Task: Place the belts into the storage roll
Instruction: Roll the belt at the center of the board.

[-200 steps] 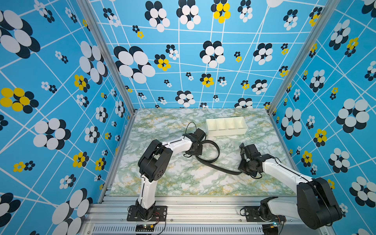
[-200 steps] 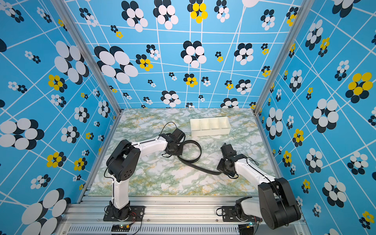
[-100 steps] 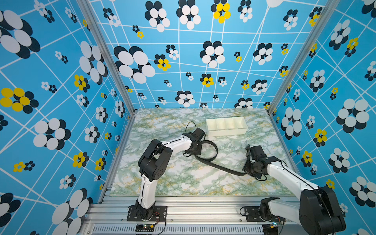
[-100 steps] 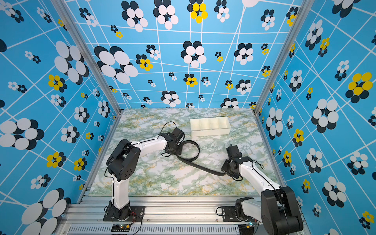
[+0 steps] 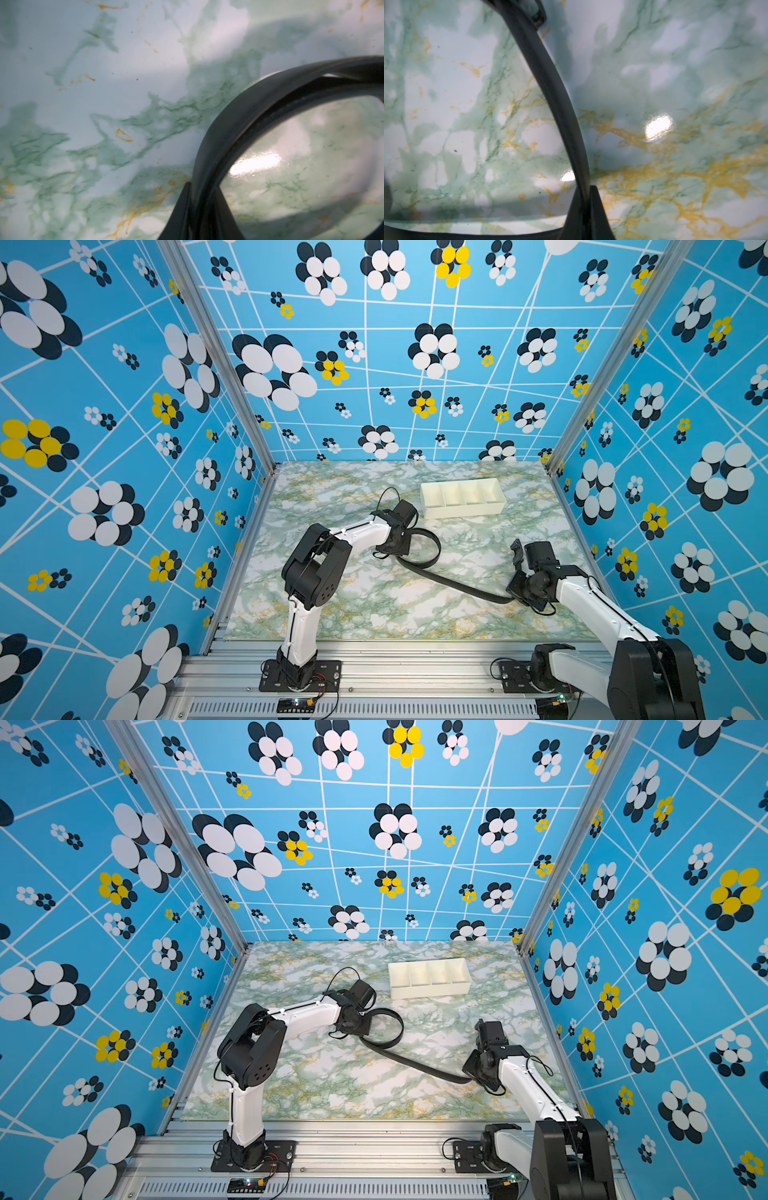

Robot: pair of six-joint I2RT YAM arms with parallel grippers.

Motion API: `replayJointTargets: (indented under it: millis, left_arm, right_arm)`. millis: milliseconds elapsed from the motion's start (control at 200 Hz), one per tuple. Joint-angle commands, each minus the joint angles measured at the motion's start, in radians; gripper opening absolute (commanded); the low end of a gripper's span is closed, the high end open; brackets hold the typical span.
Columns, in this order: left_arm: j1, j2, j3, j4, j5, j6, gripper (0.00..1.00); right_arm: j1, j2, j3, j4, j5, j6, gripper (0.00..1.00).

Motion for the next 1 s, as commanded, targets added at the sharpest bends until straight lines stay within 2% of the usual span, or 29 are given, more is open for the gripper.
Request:
replayJointTargets:
  millis: [0, 395, 635, 754, 994]
  left_arm:
    - [0.056, 0.089, -0.056, -0.14, -0.114, 0.041, 0.19]
    - [0.094, 0.09, -0.093, -0.126, -0.1, 0.049, 0.19]
    - [0.085, 0.119, -0.062, -0.14, -0.071, 0.101, 0.14]
    - [0.066, 0.146, -0.04, -0.164, -0.073, 0.134, 0.14]
    - [-0.014, 0.12, -0.047, -0.144, -0.151, 0.224, 0.13]
  right_arm:
    - [-0.033, -0.02, -0.014, -0.068, 0.065, -0.033, 0.0]
    - [-0.084, -0.016, -0.015, -0.06, 0.061, -0.038, 0.0]
    - [-0.083, 0.008, 0.031, -0.035, 0.037, -0.07, 0.0]
    - [-0.083, 0.091, 0.093, -0.001, 0.019, -0.077, 0.0]
    - [-0.065, 0.346, 0.298, 0.055, -0.037, -0.106, 0.0]
